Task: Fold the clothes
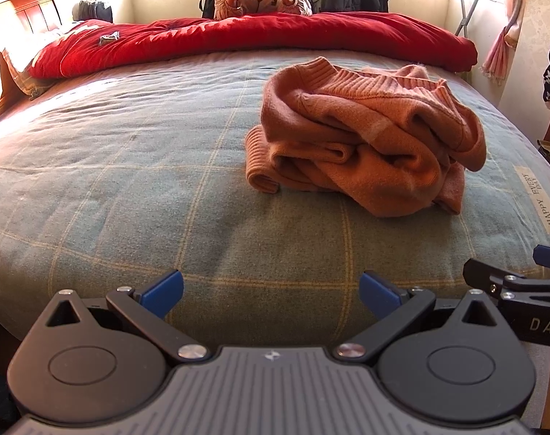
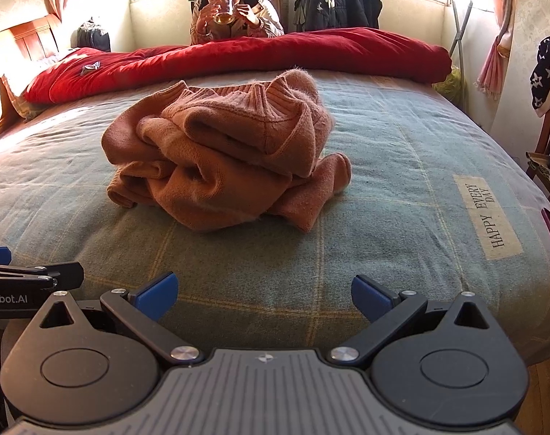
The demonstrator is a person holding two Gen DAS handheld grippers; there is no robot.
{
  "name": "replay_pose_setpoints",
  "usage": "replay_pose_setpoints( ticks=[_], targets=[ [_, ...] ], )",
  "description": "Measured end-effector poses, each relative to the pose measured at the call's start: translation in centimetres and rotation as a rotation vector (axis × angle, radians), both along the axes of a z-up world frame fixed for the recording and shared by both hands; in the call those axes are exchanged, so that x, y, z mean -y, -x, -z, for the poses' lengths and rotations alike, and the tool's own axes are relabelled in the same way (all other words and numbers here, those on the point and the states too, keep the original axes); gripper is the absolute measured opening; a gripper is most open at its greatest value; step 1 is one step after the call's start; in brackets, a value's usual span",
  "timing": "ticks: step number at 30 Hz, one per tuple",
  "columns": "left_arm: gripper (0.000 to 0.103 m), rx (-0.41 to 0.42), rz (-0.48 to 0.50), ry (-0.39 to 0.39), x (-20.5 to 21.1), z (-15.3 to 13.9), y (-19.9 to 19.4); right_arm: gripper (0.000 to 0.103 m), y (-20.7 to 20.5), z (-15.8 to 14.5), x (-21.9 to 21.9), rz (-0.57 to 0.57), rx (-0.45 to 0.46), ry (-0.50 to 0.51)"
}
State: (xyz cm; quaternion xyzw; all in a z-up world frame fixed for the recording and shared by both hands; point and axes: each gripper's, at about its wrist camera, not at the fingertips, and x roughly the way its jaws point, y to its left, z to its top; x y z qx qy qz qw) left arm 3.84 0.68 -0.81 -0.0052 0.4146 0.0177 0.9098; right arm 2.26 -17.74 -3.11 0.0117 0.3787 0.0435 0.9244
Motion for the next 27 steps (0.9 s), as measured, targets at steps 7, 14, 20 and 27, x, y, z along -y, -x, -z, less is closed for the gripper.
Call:
replay_pose_setpoints(
  ticks=[7,14,20,27],
  targets=[
    [0.103,0.004,-0.012,0.009,-0.4,-0.8,-2.1,0.103,-2.1,-0.4,0.4,0.004,-0.001,-0.004],
    [0.103,-0.008,-0.016,0.013,-0.4,-0.8,-4.8,0.103,-4.9,-0.7,1.7,0.02,0.003,-0.012],
    [0.103,-0.015,-0.035,0.013,-0.7,-0.7,-8.2,0.103,-8.1,-0.7,3.0,0.045,0.007,-0.006],
    [0.102,-0.017,-0.023,-0.003,-0.4,-0.1,-12.9,0.103,-12.0,0.6,3.6,0.056,-0.016,0.002]
  ],
)
